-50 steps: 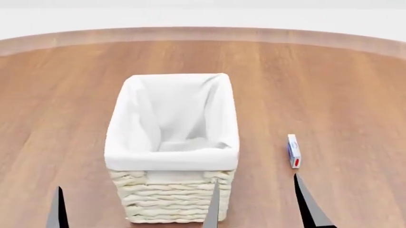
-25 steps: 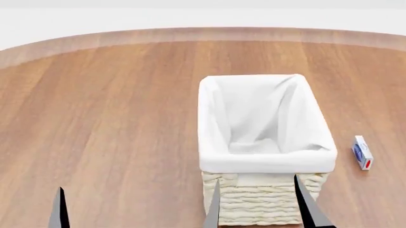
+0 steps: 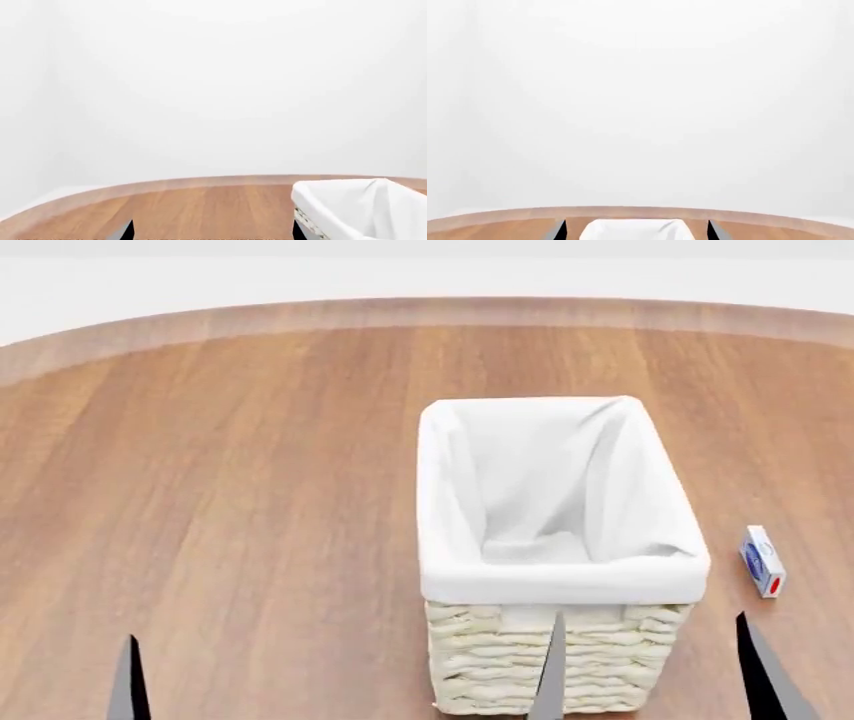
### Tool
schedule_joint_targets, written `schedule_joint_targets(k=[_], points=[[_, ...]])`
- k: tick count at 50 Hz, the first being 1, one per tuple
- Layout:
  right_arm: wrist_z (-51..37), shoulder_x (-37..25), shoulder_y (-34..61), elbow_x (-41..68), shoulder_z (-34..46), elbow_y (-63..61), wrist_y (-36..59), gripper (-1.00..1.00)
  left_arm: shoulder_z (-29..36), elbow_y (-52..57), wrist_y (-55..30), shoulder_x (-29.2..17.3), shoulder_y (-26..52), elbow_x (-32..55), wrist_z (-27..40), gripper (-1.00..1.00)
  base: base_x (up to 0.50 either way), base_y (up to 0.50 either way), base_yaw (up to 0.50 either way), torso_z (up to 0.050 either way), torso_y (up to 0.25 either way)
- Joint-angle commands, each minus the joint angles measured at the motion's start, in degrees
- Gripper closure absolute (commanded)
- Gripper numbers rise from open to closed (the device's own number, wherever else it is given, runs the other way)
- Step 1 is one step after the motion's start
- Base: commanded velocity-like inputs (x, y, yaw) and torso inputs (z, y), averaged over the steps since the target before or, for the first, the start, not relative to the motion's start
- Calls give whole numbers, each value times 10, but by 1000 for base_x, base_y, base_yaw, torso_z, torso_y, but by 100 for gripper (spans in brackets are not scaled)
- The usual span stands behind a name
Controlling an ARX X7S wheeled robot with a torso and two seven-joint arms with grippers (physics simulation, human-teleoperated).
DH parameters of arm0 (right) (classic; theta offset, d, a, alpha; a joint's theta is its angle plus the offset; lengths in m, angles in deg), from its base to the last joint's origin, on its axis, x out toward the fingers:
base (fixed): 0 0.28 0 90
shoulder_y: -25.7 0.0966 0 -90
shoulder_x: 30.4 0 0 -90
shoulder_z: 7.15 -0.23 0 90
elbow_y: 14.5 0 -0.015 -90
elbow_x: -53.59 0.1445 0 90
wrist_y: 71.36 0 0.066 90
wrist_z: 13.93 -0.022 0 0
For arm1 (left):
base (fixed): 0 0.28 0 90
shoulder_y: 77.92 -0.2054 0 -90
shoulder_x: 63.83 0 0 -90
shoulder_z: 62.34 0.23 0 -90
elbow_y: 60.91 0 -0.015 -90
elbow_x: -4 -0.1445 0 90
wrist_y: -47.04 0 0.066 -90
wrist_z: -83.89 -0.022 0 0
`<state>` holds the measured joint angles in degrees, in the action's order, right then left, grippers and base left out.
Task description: Pick up the alphabet soup and put it in the basket.
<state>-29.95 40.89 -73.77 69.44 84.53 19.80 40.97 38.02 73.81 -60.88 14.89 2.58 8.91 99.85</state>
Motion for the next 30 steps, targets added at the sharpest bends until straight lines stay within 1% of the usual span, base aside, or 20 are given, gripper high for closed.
schedule_joint_targets(k=[1,2,5,8,11,16,17,20,24,26,30], points=[[-60,-123,-123,105,-101,-25,-23,-100,3,-21,3,-3,8,3,4,-100,0,0,0,0,0],[-60,-123,-141,111,-112,-21,-25,-100,3,-25,3,-3,9,3,4,-100,0,0,0,0,0],[-50,-118,-196,84,-127,-6,-59,-100,5,-36,7,-3,12,4,5,-100,0,0,0,0,0],[-34,-102,-251,42,-135,25,-120,-100,9,-51,15,-3,14,5,6,-100,0,0,0,0,0],[-13,-78,-291,50,-158,62,-193,-100,12,-58,17,-5,16,6,9,-100,0,0,0,0,0],[20,-39,-329,46,-179,126,-299,-100,15,-63,18,-8,19,8,13,-100,0,0,0,0,0],[32,-25,-342,53,-187,150,-333,-100,15,-64,19,-9,19,9,13,-100,0,0,0,0,0],[43,-3,-350,51,-198,179,-356,-100,19,-66,18,-10,21,6,16,-100,0,0,0,0,0],[92,42,-352,19,-213,220,-389,-100,24,-68,19,-12,23,6,19,-100,0,0,0,0,0],[120,61,-351,19,-217,261,-428,-100,25,-73,21,-13,23,7,20,-100,0,0,0,0,0],[150,85,-350,18,-226,323,-474,-100,26,-69,17,-16,24,9,23,-100,0,0,0,0,0]])
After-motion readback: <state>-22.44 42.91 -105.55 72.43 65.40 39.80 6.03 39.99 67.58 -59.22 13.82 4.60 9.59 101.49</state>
